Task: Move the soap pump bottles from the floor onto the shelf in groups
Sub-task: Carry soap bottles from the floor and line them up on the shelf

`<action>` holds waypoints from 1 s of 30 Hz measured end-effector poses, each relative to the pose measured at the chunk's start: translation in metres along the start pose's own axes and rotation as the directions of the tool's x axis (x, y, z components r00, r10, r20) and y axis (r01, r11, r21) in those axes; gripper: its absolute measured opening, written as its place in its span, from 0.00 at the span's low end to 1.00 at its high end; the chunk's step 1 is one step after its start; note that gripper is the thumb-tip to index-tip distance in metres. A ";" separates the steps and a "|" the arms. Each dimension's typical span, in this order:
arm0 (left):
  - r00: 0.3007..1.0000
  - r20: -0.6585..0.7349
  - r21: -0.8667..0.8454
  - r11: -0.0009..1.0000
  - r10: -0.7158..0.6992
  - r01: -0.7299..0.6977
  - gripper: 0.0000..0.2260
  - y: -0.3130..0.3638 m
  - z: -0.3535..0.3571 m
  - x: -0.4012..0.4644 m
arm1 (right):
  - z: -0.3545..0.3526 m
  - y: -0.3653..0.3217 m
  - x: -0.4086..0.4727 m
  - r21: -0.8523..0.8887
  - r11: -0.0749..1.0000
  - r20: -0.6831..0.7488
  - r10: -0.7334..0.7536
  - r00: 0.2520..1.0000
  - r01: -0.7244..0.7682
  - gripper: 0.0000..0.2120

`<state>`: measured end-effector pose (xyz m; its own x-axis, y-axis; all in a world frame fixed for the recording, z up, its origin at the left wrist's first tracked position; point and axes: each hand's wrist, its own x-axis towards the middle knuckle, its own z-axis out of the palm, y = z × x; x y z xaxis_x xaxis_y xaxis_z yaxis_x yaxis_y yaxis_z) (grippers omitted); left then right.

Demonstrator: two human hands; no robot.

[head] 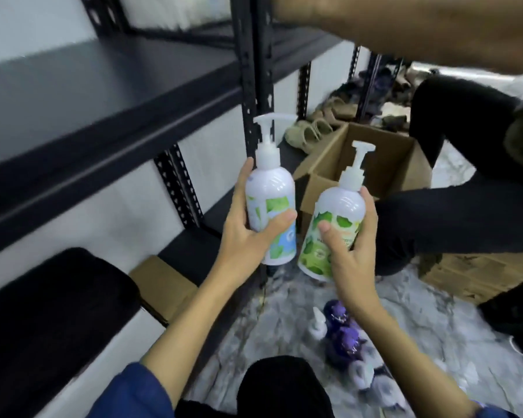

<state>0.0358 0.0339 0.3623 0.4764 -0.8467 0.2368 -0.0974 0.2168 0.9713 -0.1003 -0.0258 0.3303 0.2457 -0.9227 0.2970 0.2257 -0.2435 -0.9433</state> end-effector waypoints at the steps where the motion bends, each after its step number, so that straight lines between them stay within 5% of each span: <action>1: 0.999 -0.013 0.005 0.999 0.041 -0.041 0.41 0.013 -0.004 0.001 | 0.007 -0.013 0.006 0.023 0.999 0.018 -0.027 0.999 0.027 0.34; 11: 0.890 -0.246 0.129 0.923 0.385 -0.363 0.30 0.140 -0.034 -0.012 | 0.074 -0.118 0.038 0.203 0.960 0.176 -0.228 0.958 0.192 0.28; 30: 0.706 -0.476 0.439 0.837 0.524 -0.326 0.29 0.248 -0.142 0.005 | 0.219 -0.210 0.089 0.283 0.935 0.567 -0.341 0.750 0.211 0.23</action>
<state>0.1386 0.1522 0.6013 0.7012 -0.2527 0.6667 -0.6204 0.2447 0.7452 0.0804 0.0089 0.5872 0.6415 -0.4396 0.6286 0.5302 -0.3381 -0.7775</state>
